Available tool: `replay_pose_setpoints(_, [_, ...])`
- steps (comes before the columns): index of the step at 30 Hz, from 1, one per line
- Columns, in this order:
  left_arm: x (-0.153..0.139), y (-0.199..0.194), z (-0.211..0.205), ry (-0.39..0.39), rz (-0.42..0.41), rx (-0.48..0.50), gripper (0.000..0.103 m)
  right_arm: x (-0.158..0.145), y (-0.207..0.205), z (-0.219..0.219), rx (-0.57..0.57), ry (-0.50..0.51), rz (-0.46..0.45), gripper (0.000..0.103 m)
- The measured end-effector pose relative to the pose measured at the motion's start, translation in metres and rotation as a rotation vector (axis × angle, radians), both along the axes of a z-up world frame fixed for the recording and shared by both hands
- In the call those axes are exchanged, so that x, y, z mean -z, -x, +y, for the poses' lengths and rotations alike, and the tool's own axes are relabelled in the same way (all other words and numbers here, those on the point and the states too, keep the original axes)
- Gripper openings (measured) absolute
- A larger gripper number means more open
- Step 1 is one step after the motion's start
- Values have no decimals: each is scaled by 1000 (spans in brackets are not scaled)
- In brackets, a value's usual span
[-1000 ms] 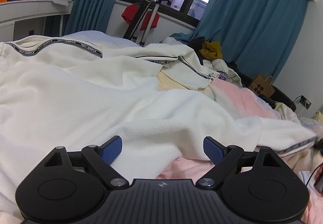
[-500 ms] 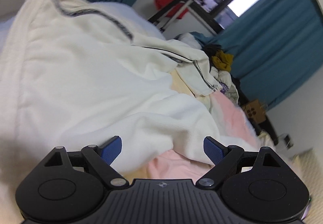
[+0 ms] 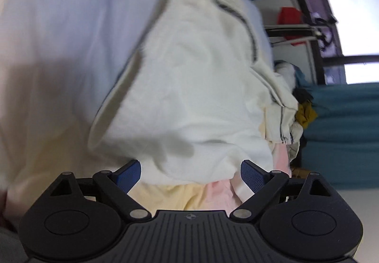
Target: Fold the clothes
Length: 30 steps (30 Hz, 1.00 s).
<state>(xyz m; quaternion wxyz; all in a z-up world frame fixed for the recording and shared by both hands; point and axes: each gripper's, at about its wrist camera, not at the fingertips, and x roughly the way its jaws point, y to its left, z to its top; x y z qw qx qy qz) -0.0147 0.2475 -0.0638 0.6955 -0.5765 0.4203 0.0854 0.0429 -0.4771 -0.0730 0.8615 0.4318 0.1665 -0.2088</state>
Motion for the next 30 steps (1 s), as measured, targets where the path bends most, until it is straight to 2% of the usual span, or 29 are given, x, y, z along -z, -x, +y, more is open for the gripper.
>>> replay_pose_setpoints(1, [5, 2, -2, 32, 36, -14, 93, 2, 0, 0, -11, -20, 0, 85])
replay_pose_setpoints(4, [15, 3, -15, 86, 76, -23, 93, 8, -2, 1, -43, -76, 1, 85])
replay_pose_setpoints(7, [30, -10, -22, 114, 66, -15, 93, 15, -12, 3, -77, -92, 35, 85])
replay_pose_setpoints(10, [46, -25, -16, 70, 66, -43, 87, 22, -23, 6, -126, -103, 73, 85])
replay_pose_setpoints(11, [49, -30, -13, 55, 61, -40, 83, 26, -24, 6, -138, -124, 78, 85])
replay_pose_setpoints(13, [54, -27, -8, 76, 62, -78, 74, 32, -27, 5, -161, -165, 86, 85])
replay_pose_setpoints(14, [54, -26, -5, 83, 54, -91, 63, 34, -27, 4, -164, -183, 80, 85])
replay_pose_setpoints(15, [52, -25, -1, 80, 41, -100, 44, 34, -27, 4, -166, -197, 66, 85])
replay_pose_setpoints(16, [49, -24, 4, 79, 28, -107, 35, 34, -26, 3, -167, -210, 51, 85])
replay_pose_setpoints(18, [42, -21, 13, 78, -4, -116, 24, 32, -24, 4, -169, -224, 18, 86])
replay_pose_setpoints(21, [21, -19, 24, 28, -79, -106, 14, 28, -23, 5, -175, -228, -15, 86])
replay_pose_setpoints(24, [-6, -21, 34, -38, -149, -87, 10, 25, -24, 7, -183, -213, -17, 86])
replay_pose_setpoints(28, [-45, -22, 53, -116, -242, -99, 7, 24, -23, 8, -188, -211, -21, 86])
replay_pose_setpoints(30, [-55, -29, 59, -168, -243, -75, 7, 24, -22, 7, -184, -222, -26, 86])
